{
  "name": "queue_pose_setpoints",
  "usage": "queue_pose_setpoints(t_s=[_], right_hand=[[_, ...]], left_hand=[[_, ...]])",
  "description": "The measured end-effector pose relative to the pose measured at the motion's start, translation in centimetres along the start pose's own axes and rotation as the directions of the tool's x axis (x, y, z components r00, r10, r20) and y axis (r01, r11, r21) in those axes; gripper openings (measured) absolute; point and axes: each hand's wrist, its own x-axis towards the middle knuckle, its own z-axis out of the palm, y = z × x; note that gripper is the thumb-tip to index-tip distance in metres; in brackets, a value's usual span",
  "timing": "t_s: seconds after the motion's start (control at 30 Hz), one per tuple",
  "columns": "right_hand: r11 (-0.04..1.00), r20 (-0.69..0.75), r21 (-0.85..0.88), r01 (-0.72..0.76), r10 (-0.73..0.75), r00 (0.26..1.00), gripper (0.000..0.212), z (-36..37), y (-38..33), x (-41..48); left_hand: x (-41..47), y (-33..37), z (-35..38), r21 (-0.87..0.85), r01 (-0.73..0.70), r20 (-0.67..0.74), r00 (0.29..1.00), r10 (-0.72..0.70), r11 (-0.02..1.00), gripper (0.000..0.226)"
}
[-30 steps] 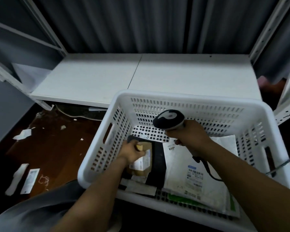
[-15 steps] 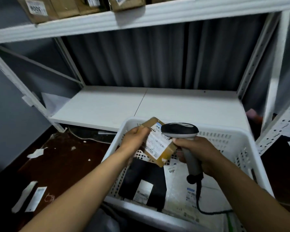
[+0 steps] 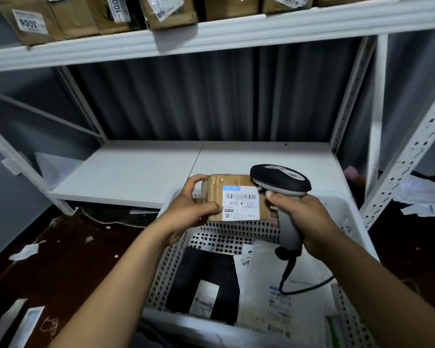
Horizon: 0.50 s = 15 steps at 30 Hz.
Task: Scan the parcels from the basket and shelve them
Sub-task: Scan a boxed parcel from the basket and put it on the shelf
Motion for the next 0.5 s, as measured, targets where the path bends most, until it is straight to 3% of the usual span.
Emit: queue_pose_setpoints(t_s=[0.27,0.5], right_hand=[[0.968,0.055,-0.250,0.001,0.014,0.998,0.020,-0.8,-0.8,-0.4],[0.958,0.053,-0.281,0.046,-0.032,0.998,0.016,-1.4,-1.4,-0.3]], left_hand=[[1.7,-0.5,-2.0,0.021,-0.117,-0.285,0.951,0.118,0.993,0.074],[2.0,-1.0,-2.8,0.065,-0.131,-0.349,0.926,0.146,0.989,0.077]])
